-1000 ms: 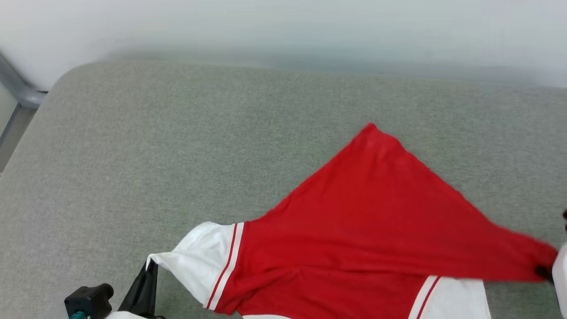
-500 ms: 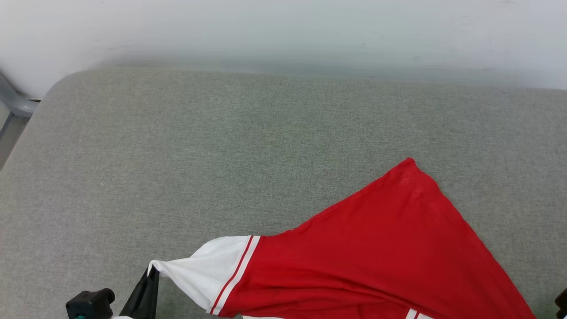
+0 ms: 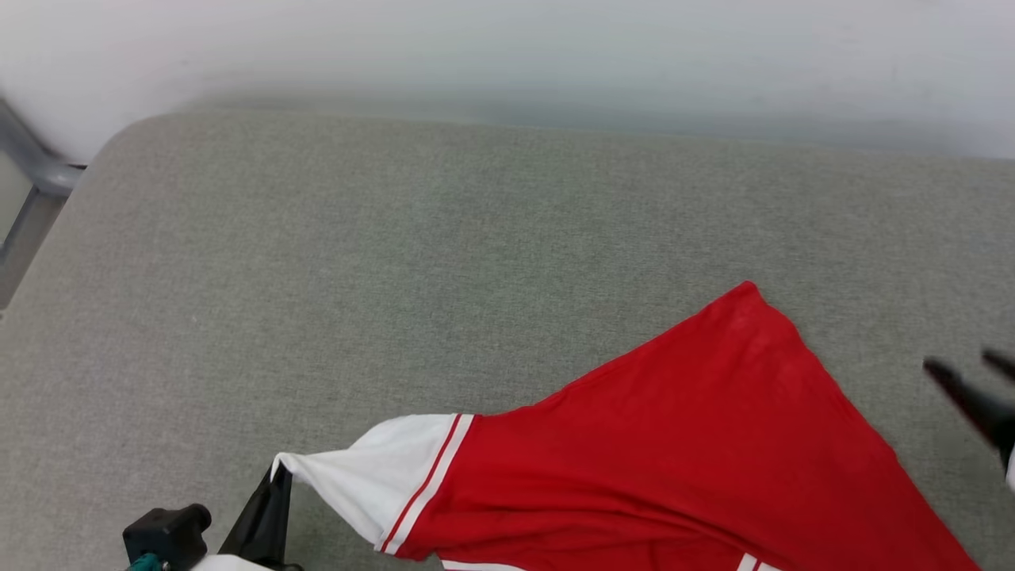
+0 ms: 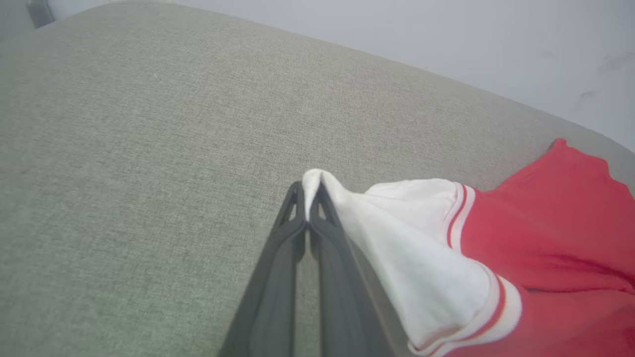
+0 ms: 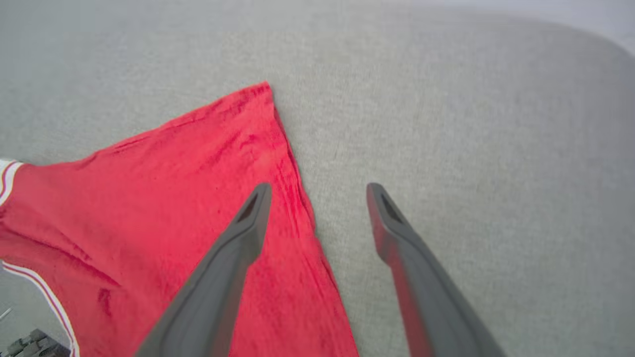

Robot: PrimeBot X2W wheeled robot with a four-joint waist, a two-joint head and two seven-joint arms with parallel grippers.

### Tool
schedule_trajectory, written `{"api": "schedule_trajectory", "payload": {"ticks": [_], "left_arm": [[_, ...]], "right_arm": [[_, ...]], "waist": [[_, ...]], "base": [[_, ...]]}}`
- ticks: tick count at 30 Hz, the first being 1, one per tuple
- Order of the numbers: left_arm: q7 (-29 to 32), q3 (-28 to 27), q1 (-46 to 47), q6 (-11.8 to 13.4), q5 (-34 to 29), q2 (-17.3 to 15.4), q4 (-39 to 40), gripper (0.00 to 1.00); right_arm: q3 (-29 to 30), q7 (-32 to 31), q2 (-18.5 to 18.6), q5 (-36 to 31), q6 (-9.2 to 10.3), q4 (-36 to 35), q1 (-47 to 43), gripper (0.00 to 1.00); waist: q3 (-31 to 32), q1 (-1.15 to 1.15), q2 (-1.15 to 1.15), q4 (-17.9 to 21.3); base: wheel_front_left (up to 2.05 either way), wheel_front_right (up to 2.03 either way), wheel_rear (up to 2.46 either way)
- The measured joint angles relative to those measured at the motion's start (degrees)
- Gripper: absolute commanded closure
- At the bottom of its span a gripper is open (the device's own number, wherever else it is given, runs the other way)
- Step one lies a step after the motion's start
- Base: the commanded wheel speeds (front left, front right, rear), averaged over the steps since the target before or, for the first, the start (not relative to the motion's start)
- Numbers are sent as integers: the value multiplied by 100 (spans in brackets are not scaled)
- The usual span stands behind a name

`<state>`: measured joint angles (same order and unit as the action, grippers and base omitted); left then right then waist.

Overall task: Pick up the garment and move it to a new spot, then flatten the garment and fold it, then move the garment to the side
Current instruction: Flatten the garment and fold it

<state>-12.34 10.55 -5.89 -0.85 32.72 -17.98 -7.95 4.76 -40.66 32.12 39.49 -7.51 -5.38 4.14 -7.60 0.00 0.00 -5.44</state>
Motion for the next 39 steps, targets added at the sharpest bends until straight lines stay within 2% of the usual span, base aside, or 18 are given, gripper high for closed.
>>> {"api": "schedule_trajectory", "payload": {"ticks": [4,9,12,19,23,31,39], "left_arm": [[-18,35,109,-14,-21,15,41,100],[-45,111,278,-49,-45,49,65,100],[-57,158,403,-68,-73,81,88,100],[-116,271,678,-167,-124,176,100,100],[-146,354,831,-220,-148,229,85,100],[-199,410,1126,-313,-183,322,27,100],[-237,430,1254,-368,-222,409,-65,100]], "right_arm": [[-86,-22,-3,-224,0,-229,773,0],[-575,-275,-38,-526,0,-209,1776,0],[-1051,-708,44,-688,0,9,2324,0],[-2000,-2198,275,-902,0,871,3273,0],[-2420,-2635,394,-1006,0,1279,3547,0],[-2863,-2481,299,-1095,-1,2118,3749,0],[-3310,-2205,426,-968,1,2542,3823,0]], "waist": [[-115,0,0,-107],[-313,0,0,-271],[-452,1,0,-375],[-808,1,0,-614],[-1006,1,0,-755],[-1399,1,0,-951],[-1614,-1,0,-1024]], "base": [[0,0,0],[0,0,0],[0,0,0],[0,0,0],[0,0,0],[0,0,0],[0,0,0]]}}
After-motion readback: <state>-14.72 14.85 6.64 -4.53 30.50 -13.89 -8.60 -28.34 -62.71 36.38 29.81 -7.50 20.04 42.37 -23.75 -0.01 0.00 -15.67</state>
